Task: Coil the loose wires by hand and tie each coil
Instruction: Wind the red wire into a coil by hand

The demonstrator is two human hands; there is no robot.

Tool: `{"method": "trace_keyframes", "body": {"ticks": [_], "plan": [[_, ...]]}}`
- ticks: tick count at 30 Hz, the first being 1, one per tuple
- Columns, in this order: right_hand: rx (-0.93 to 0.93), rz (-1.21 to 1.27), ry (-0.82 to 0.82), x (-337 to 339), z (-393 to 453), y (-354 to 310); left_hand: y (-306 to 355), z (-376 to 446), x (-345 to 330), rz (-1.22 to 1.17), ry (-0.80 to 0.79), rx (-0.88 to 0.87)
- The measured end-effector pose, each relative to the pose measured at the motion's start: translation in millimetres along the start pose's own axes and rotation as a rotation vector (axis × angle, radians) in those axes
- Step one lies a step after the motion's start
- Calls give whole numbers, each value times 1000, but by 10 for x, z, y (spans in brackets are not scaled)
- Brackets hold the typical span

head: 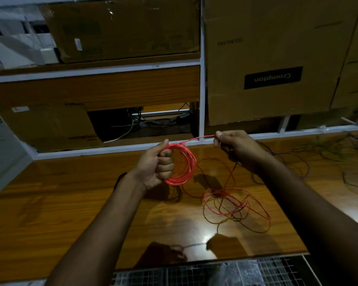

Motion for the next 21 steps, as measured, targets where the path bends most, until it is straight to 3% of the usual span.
{"method": "trace_keyframes", "body": {"ticks": [4, 7, 9, 13, 16, 21], "plan": [[-80, 206, -201, -131, -6, 333, 95, 24, 27, -127, -18, -101], [-168, 194, -492, -228, -154, 684, 196, 16, 91, -222, 5, -167], [-181, 184, -566, -254, -252, 842, 247, 6, 147, -261, 30, -204], [-264, 446, -363, -249, -289, 820, 209, 19, 151, -235, 16, -191], [-166, 289, -263, -383, -263, 574, 66, 51, 38, -198, -23, -141], [-14, 385, -243, -797, -255, 145, -129, 96, -159, -187, -53, -104]]}}
Point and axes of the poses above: each hand's wrist, its own z-axis towards the middle knuckle, its own x-axis out of the back of the hand, y = z × x, the point moved 4 cm from there along z, towards the middle knuckle, and after that the axes turned 2 degrees about -z, right-handed, at the moved point
